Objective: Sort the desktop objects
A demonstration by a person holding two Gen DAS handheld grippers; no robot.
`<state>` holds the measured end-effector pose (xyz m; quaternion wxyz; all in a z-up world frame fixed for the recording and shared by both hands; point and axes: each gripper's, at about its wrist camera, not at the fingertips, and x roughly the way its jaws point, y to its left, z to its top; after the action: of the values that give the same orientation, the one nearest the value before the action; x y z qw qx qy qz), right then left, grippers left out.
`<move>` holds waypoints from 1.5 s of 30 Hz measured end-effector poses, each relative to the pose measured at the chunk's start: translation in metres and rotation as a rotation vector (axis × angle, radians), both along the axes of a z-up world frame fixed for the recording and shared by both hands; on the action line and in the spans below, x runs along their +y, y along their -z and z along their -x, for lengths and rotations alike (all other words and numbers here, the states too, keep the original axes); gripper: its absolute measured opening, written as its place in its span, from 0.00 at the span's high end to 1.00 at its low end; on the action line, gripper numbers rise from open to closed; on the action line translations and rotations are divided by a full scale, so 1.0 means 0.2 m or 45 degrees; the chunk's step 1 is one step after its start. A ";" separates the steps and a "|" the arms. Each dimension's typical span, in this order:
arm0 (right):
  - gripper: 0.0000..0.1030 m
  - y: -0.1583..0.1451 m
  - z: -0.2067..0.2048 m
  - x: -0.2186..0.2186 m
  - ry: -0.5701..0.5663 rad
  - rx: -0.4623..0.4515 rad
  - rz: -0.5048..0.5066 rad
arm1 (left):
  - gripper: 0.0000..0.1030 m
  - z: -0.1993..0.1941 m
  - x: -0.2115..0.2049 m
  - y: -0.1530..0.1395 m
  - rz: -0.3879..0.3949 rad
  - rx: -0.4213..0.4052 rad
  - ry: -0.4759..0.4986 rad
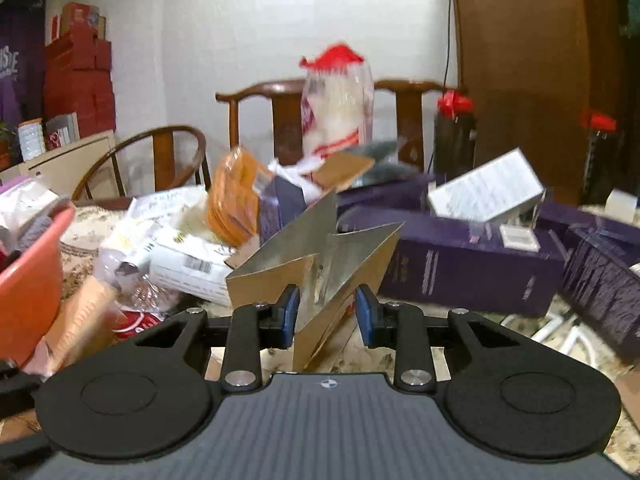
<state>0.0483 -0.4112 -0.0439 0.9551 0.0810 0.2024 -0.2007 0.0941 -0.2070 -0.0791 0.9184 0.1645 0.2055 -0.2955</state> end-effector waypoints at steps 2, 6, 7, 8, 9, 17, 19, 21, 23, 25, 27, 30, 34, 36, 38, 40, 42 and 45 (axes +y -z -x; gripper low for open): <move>0.66 -0.01 0.03 0.01 -0.015 -0.014 -0.008 | 0.99 0.03 0.06 -0.02 0.039 -0.002 -0.001; 0.66 -0.03 0.07 -0.02 0.010 -0.053 -0.043 | 0.99 0.10 0.17 -0.03 0.085 0.006 -0.043; 0.66 -0.03 0.08 -0.03 0.013 -0.066 -0.053 | 0.99 0.11 0.19 -0.02 0.092 0.009 -0.056; 0.66 -0.04 0.09 -0.04 0.013 -0.078 -0.064 | 0.99 0.13 0.21 -0.01 0.096 0.014 -0.066; 0.66 -0.04 0.09 -0.05 0.012 -0.080 -0.071 | 0.96 0.14 0.22 0.00 0.084 0.016 -0.075; 0.05 -0.01 0.14 -0.13 0.050 -0.129 -0.198 | 0.23 0.07 0.12 -0.01 0.041 0.006 -0.055; 0.03 -0.02 0.14 -0.14 0.050 -0.137 -0.197 | 0.23 0.05 0.07 0.00 -0.007 -0.008 -0.056; 0.01 0.00 0.11 -0.16 0.069 -0.109 -0.225 | 0.18 0.04 0.02 0.02 -0.051 -0.038 -0.065; 0.01 0.02 0.08 -0.17 0.047 -0.077 -0.261 | 0.13 0.03 -0.01 0.04 -0.070 -0.044 -0.046; 0.01 0.03 0.05 -0.16 0.049 -0.052 -0.254 | 0.13 0.02 -0.04 0.05 -0.098 -0.045 -0.061; 0.01 0.02 0.01 -0.14 0.072 -0.030 -0.225 | 0.08 -0.02 -0.07 0.06 -0.116 -0.016 -0.068; 0.00 0.00 -0.05 -0.12 0.064 -0.009 -0.188 | 0.05 -0.09 -0.12 0.07 -0.156 0.029 -0.090; 0.01 -0.01 -0.18 -0.07 0.095 0.096 -0.045 | 0.11 -0.16 -0.14 0.09 -0.155 0.080 -0.114; 0.00 0.02 -0.24 -0.06 0.113 0.162 0.015 | 0.34 -0.17 -0.13 0.09 -0.120 0.120 -0.074; 0.00 0.05 -0.30 -0.07 0.109 0.209 0.034 | 0.67 -0.16 -0.13 0.08 -0.098 0.142 -0.034; 0.00 0.09 -0.36 -0.09 0.107 0.254 0.029 | 0.80 -0.13 -0.16 0.08 -0.138 0.101 -0.034; 0.01 0.10 -0.40 -0.12 0.124 0.254 0.025 | 0.84 -0.07 -0.17 0.09 -0.168 0.048 -0.007; 0.01 0.12 -0.41 -0.17 0.089 0.170 -0.041 | 0.99 0.02 -0.19 0.11 -0.227 -0.051 0.034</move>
<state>0.1298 -0.4446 -0.0671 0.9304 0.0898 0.2660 -0.2356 0.0902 -0.2460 -0.1012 0.9000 0.2542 0.2102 -0.2850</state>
